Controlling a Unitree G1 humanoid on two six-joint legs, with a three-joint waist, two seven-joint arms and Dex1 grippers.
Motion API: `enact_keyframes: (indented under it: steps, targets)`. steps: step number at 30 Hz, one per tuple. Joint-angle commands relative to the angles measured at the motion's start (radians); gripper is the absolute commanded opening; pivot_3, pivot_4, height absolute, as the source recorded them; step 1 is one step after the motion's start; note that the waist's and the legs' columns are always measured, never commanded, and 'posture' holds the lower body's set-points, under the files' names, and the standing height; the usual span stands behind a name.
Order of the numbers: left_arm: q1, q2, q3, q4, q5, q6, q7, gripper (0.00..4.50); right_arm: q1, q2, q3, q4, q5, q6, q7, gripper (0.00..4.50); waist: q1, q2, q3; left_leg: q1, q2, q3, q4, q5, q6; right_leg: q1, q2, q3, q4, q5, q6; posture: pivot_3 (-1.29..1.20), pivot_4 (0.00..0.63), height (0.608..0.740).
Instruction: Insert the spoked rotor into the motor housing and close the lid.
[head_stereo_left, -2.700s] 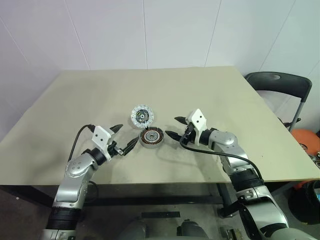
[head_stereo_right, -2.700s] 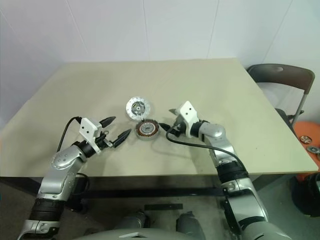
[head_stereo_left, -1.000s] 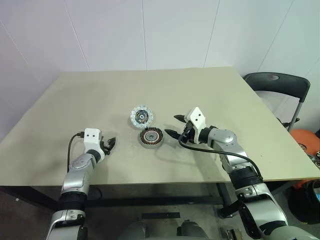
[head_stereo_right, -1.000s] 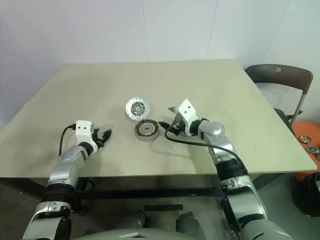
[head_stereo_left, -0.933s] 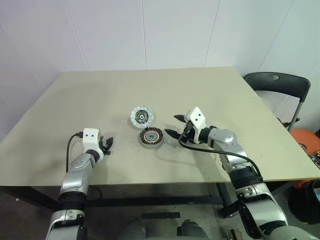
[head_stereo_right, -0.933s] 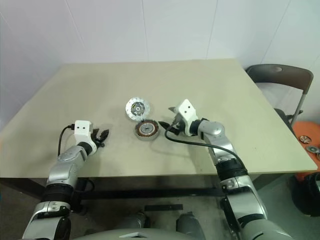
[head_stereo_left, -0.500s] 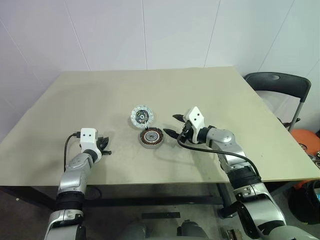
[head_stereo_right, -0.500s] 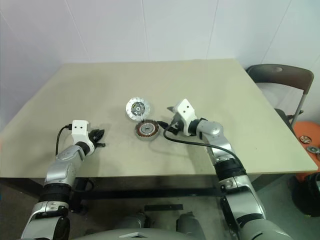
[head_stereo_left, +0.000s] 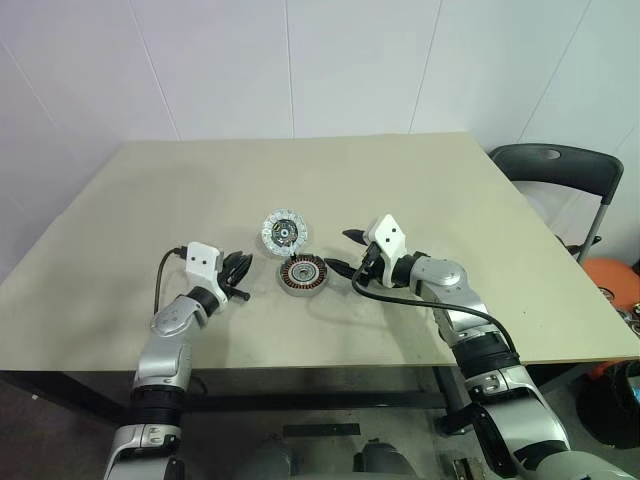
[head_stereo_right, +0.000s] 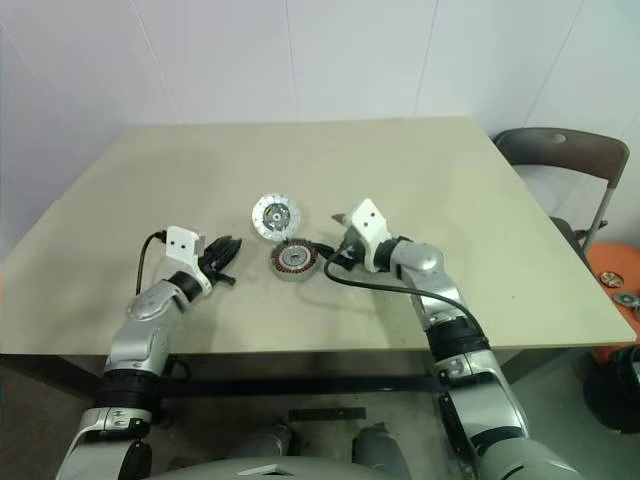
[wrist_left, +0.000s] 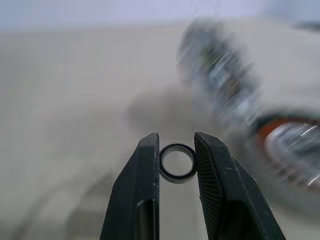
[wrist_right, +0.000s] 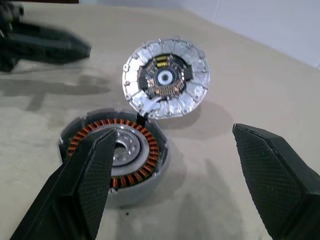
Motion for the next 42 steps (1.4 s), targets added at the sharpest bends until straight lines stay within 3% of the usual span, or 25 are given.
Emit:
enact_keyframes:
  steps: [1,17,22,32,42]
  targets:
    - [-0.036,-0.006,-0.052,-0.055,-0.008,-0.011,-0.053,0.69,-0.030,0.014,0.001,-0.018,0.002,-0.019,-0.001,3.90,0.000,0.000,0.000,0.000,0.000,0.000,0.000,0.000,0.000,0.000,0.000,0.000,0.000,0.000,0.000,0.00,0.000,0.740]
    - [-0.253,0.013,-0.144,0.238,0.066,-0.066,-0.178,0.69,0.031,-0.027,0.015,-0.208,0.104,0.175,0.133,3.90,0.001,0.000,0.000,-0.001,0.000,-0.001,0.001,0.000,0.000,0.000,0.000,-0.001,0.000,0.000,0.000,0.00,0.000,0.740]
    - [-0.267,-0.022,-0.098,0.316,-0.023,-0.089,-0.291,0.69,0.045,-0.033,0.021,-0.247,0.098,0.203,0.133,3.90,0.000,0.000,0.000,-0.001,0.000,-0.001,0.001,0.000,0.000,0.000,0.000,-0.001,0.000,0.000,0.000,0.00,0.000,0.740]
    - [-0.339,-0.010,-0.090,0.538,0.011,-0.194,-0.363,0.69,0.052,-0.034,0.016,-0.275,0.098,0.217,0.114,3.90,0.001,-0.001,0.000,-0.003,0.000,-0.001,0.001,0.000,0.000,-0.002,0.000,-0.001,0.000,0.000,0.000,0.00,0.000,0.740]
    - [-0.372,-0.026,-0.103,0.586,0.020,-0.213,-0.399,0.69,0.073,-0.031,0.016,-0.303,0.100,0.227,0.092,3.90,0.000,-0.001,0.000,-0.005,0.000,-0.002,0.002,0.000,0.000,-0.003,0.000,-0.001,0.001,0.000,0.000,0.00,0.000,0.740]
